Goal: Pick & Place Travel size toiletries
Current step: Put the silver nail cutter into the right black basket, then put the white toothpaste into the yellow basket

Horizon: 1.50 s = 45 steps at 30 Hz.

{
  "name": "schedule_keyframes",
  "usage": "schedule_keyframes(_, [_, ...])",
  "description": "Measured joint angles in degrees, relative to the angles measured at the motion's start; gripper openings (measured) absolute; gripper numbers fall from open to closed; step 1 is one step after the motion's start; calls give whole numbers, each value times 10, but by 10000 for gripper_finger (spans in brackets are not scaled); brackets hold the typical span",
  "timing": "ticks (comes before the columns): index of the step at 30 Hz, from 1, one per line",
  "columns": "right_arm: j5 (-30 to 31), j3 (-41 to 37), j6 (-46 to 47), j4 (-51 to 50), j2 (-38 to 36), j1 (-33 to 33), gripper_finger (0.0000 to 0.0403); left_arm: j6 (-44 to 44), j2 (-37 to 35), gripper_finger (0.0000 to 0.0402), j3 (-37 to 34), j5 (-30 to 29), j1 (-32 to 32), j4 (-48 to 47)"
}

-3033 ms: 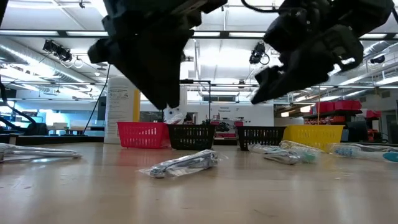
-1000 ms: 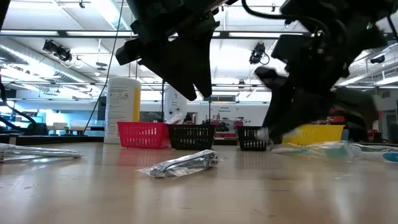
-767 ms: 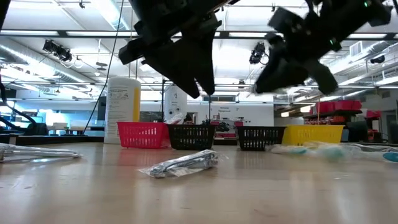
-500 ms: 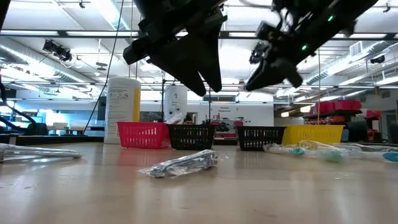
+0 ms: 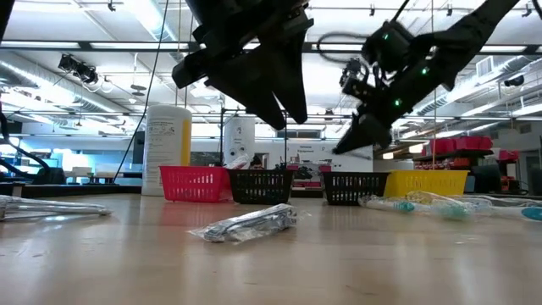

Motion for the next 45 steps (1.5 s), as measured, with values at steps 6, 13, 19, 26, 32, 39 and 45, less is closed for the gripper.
schedule_keyframes(6, [-73,0,6,12,45,-18,76,9,0,128,0,2,0,6])
schedule_keyframes(13, [-24,0,-10,14,87,-19,88,9,0,128,0,2,0,11])
schedule_keyframes(19, [-29,0,-3,36,97,-18,120,9,0,128,0,2,0,13])
schedule_keyframes(26, [-17,0,5,53,97,-15,140,9,0,128,0,7,0,15])
schedule_keyframes(32, [-8,0,16,52,77,24,141,13,0,128,0,7,0,15])
schedule_keyframes(39, [66,0,5,50,23,98,141,33,0,128,0,6,4,15])
schedule_keyframes(45, [-24,0,13,50,1,151,141,33,0,128,0,5,12,14])
